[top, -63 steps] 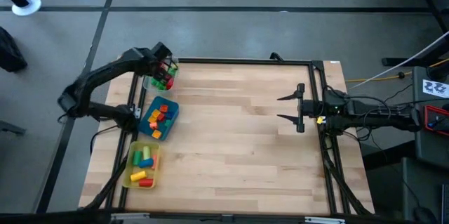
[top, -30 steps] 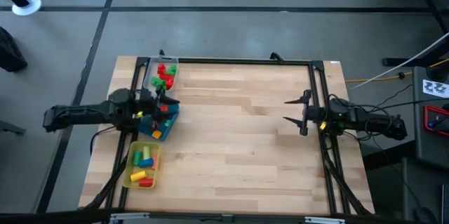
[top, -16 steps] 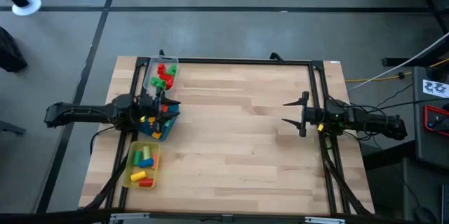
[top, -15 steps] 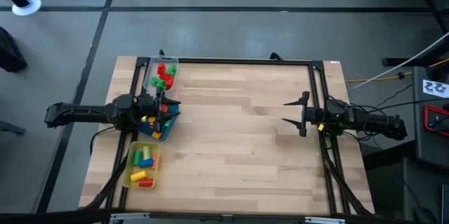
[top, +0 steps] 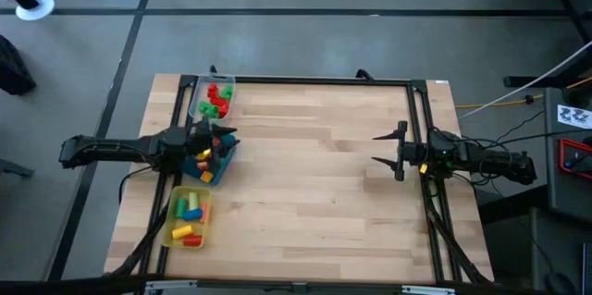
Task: Sort blocks by size
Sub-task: Return to Home Position
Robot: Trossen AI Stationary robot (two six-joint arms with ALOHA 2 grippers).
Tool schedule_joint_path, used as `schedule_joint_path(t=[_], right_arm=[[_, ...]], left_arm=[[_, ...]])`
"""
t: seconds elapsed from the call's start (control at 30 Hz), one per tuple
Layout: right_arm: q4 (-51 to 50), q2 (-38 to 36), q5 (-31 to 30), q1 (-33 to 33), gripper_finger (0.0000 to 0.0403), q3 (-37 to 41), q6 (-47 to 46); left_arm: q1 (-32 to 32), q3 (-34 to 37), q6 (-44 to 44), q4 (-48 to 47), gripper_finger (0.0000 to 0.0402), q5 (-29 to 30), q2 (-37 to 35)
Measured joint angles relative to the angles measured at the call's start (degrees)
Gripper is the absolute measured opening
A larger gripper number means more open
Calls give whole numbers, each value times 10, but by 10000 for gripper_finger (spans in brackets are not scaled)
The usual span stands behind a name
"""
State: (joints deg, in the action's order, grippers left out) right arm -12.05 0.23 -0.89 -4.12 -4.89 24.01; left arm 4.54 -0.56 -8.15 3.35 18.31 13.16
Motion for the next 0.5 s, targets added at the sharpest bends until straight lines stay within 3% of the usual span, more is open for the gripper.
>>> schedule_joint_path(t=[0.17, 0.5], right_arm=[[-2, 0, 0, 0, 280, 0, 5], [16, 0, 0, 0, 280, 2, 7]], left_arm=[[0, 0, -18, 47, 191, 2, -11], [0, 0, -65, 8, 191, 2, -11]])
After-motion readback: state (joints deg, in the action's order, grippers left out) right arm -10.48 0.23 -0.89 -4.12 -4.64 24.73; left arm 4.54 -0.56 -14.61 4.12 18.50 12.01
